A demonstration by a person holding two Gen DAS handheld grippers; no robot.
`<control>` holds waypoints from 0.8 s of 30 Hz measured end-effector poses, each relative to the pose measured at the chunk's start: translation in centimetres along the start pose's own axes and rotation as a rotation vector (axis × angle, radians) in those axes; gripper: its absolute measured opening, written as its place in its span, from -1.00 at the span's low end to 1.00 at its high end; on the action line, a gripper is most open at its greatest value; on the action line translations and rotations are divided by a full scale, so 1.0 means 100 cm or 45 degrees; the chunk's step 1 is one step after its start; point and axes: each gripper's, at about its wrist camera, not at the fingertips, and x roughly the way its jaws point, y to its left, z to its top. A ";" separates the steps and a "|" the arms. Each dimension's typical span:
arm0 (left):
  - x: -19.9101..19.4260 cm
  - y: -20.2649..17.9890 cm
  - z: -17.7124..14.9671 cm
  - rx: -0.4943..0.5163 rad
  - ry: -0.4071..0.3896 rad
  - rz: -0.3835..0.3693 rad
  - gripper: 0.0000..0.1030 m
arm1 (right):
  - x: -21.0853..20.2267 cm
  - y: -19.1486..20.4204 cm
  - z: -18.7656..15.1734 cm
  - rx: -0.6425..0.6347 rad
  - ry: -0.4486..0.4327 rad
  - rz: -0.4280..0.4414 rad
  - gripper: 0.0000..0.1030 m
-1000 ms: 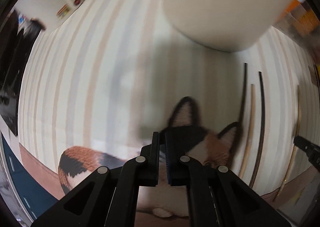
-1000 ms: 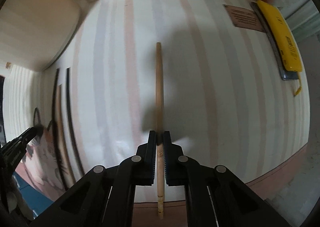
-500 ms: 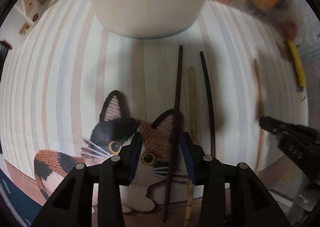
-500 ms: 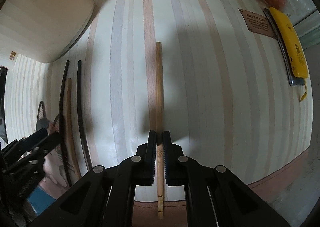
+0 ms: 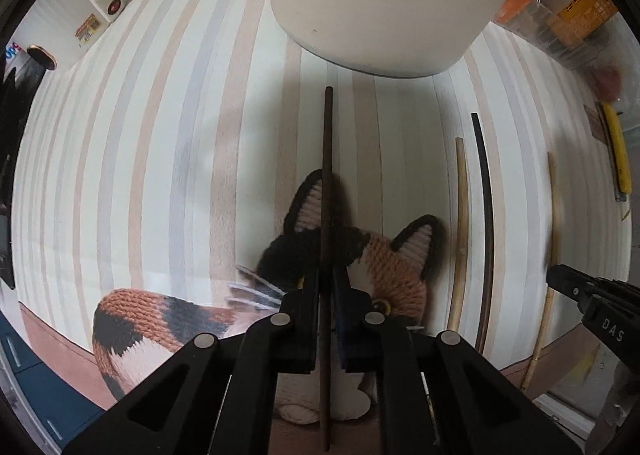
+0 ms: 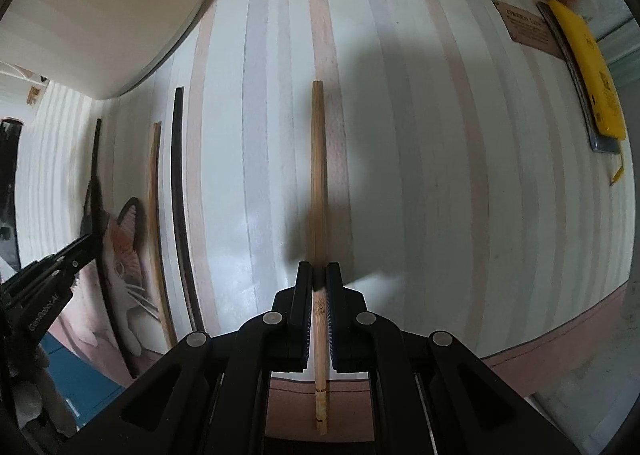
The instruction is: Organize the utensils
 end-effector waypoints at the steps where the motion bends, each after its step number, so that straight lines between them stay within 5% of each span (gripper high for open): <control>1: 0.001 0.004 0.001 0.003 -0.003 0.012 -0.86 | 0.000 0.001 0.000 0.007 0.009 -0.008 -0.86; 13: -0.001 -0.020 0.021 -0.013 -0.016 0.028 -0.84 | 0.012 0.039 0.013 -0.055 0.026 -0.150 -0.86; 24: 0.006 -0.014 0.021 -0.008 -0.015 0.009 -0.84 | 0.008 0.069 0.012 -0.114 0.035 -0.117 -0.85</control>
